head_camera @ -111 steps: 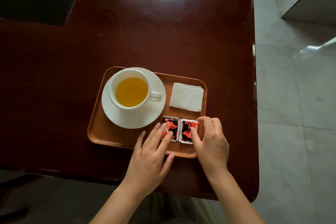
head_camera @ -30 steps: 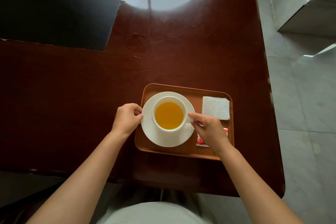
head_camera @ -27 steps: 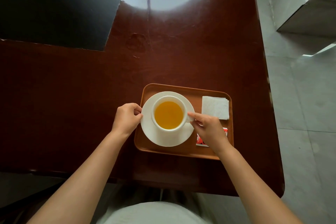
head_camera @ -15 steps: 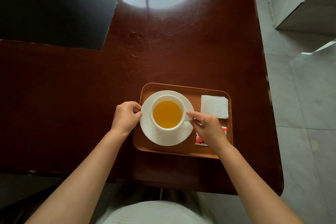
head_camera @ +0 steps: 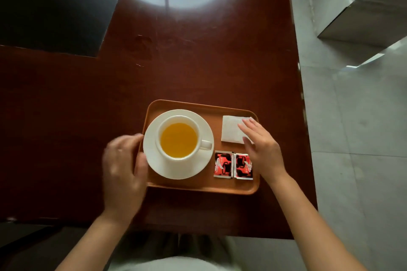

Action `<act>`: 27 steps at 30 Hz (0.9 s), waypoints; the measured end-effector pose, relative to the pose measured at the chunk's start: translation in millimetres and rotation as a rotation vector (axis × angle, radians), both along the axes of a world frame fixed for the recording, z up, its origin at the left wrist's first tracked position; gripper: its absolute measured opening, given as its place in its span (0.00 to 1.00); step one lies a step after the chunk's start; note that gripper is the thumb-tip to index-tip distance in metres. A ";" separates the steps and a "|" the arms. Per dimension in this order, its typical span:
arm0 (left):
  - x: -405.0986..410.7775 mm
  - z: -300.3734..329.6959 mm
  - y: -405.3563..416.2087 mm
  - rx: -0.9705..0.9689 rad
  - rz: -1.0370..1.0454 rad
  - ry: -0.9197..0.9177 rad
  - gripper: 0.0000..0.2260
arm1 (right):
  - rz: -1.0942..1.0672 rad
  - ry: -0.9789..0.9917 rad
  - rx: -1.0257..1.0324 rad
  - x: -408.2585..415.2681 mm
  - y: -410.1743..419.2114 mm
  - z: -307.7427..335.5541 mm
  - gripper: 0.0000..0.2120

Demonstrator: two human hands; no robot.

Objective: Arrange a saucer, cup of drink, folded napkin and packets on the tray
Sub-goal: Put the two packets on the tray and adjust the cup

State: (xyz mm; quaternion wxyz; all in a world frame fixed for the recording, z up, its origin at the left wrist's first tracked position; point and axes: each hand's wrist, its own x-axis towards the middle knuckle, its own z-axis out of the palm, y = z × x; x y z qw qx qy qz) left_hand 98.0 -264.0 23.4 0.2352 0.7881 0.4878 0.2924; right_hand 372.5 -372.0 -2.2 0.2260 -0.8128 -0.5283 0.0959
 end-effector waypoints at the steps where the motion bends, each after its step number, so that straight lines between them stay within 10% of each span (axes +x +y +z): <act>1: 6.1 -1.2 -18.1 0.011 -0.145 0.036 0.17 | 0.055 -0.066 -0.034 8.6 -0.4 -2.6 0.21; 6: 54.6 -26.4 -102.1 -0.051 -0.669 0.351 0.24 | 0.342 -0.244 -0.160 37.2 7.2 -13.1 0.20; 19: 102.0 -54.7 -128.5 -0.207 -0.442 0.647 0.27 | 0.544 -0.196 -0.185 50.2 6.9 -29.6 0.19; 27: 103.0 -59.4 -125.5 -0.194 -0.445 0.629 0.28 | 0.278 -0.171 0.048 34.2 -23.5 -26.3 0.16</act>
